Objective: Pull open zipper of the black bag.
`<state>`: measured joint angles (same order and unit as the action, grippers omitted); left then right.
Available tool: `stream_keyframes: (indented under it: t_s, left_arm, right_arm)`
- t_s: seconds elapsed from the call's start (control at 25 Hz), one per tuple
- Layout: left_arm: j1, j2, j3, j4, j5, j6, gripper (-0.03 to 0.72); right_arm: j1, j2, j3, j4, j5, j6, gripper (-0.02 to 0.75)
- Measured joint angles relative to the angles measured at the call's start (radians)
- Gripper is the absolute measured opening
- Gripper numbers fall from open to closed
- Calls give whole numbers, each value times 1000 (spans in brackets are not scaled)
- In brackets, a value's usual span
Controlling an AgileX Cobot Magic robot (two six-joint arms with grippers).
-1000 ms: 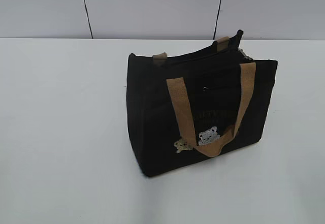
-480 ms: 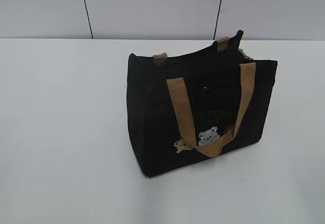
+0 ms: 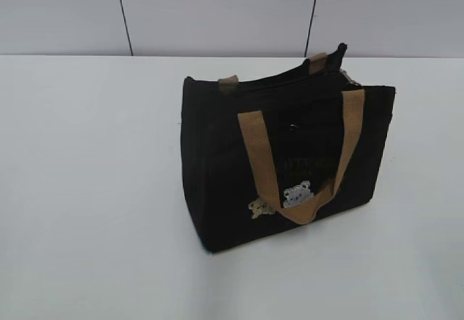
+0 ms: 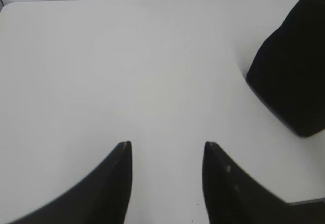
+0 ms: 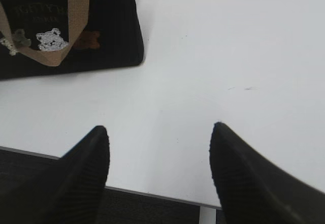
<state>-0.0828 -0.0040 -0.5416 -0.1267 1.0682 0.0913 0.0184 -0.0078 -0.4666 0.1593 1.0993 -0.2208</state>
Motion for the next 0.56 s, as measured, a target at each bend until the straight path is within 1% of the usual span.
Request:
stream_keyframes:
  t_s: [0.16, 0.44, 0.56]
  left_arm:
    - [31, 0, 0, 8, 0, 0, 342]
    - [36, 0, 0, 12, 0, 0, 342]
    - [36, 0, 0, 12, 0, 0, 325]
  right_arm:
    - [-20, 0, 0, -1, -1, -6, 473]
    - [-21, 0, 0, -2, -1, -10, 473]
    - [-21, 0, 0, -2, -1, -10, 473]
